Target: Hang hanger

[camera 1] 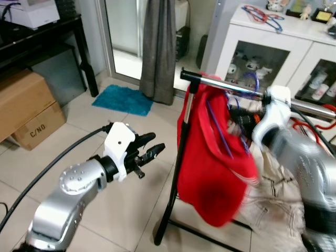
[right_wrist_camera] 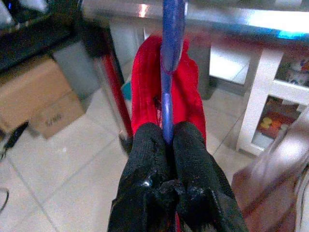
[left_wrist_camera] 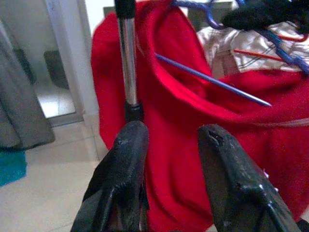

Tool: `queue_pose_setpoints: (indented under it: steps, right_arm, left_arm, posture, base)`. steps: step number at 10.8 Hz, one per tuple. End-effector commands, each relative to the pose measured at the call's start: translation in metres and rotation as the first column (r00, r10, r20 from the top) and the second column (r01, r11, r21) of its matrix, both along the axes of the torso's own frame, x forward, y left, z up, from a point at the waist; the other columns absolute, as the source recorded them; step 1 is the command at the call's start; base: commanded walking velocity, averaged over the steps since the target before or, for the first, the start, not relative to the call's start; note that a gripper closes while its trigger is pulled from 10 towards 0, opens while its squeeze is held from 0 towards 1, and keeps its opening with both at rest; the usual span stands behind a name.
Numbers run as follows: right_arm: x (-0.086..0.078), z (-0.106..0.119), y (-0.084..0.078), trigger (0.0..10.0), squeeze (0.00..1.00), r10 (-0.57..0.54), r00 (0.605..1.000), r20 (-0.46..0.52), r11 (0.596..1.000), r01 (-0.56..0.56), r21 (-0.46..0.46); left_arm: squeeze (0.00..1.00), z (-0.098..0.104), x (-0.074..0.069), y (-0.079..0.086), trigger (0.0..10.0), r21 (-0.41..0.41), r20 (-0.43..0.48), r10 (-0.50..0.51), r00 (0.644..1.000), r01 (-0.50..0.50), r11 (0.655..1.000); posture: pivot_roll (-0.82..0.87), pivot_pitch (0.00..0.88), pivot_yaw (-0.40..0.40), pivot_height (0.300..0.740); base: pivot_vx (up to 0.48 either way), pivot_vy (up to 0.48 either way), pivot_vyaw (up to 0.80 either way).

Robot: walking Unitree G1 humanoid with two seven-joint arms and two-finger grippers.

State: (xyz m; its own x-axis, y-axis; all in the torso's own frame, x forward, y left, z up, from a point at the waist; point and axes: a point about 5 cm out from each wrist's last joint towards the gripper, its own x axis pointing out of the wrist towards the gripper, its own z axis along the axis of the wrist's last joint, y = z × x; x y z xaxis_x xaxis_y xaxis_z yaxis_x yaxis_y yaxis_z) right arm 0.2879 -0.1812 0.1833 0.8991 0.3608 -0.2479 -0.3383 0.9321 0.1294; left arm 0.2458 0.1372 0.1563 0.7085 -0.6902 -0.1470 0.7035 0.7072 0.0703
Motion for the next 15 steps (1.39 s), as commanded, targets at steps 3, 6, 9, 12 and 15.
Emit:
queue_pose_setpoints:
  steps: [3,6,9,12,15]
  right_arm:
    - [-0.017,-0.009,0.007,0.0,0.0,0.032,0.999,0.013,0.999,-0.031,-0.044]
    - [-0.024,-0.013,0.006,0.0,0.0,0.013,1.0,0.024,0.999,-0.012,-0.035]
    - [-0.027,-0.018,0.006,0.0,0.0,0.003,1.0,0.026,1.0,-0.002,-0.026]
    - [-0.027,-0.019,0.008,0.0,0.0,0.003,0.999,0.034,1.0,-0.002,-0.016]
    - [-0.027,-0.019,0.009,0.0,0.0,0.005,0.999,0.039,1.0,-0.005,-0.007]
  left_arm:
    - [0.0,-0.005,-0.004,-0.006,10.0,0.009,-0.004,0.023,1.0,-0.023,1.0]
    - [0.0,-0.007,-0.005,-0.006,10.0,0.018,-0.011,0.029,1.0,-0.029,0.999]
    - [0.0,-0.007,-0.005,-0.006,10.0,0.02,-0.013,0.026,1.0,-0.026,0.999]
    - [0.0,-0.007,-0.004,-0.006,10.0,0.021,-0.012,0.027,1.0,-0.026,0.999]
    - [0.0,-0.007,-0.004,-0.006,10.0,0.022,-0.01,0.028,1.0,-0.028,0.999]
  posture:
    - [0.01,0.0,-0.067,0.74]
    - [0.01,0.0,-0.067,0.74]
    - [0.01,0.0,-0.064,0.74]
    - [0.01,0.0,-0.063,0.74]
    - [0.01,0.0,-0.064,0.74]
  base:
    - [0.0,0.0,0.0]
    - [0.0,0.0,0.0]
    - [-0.169,0.0,0.0]
    - [-0.265,0.0,0.0]
    - [-0.262,0.0,0.0]
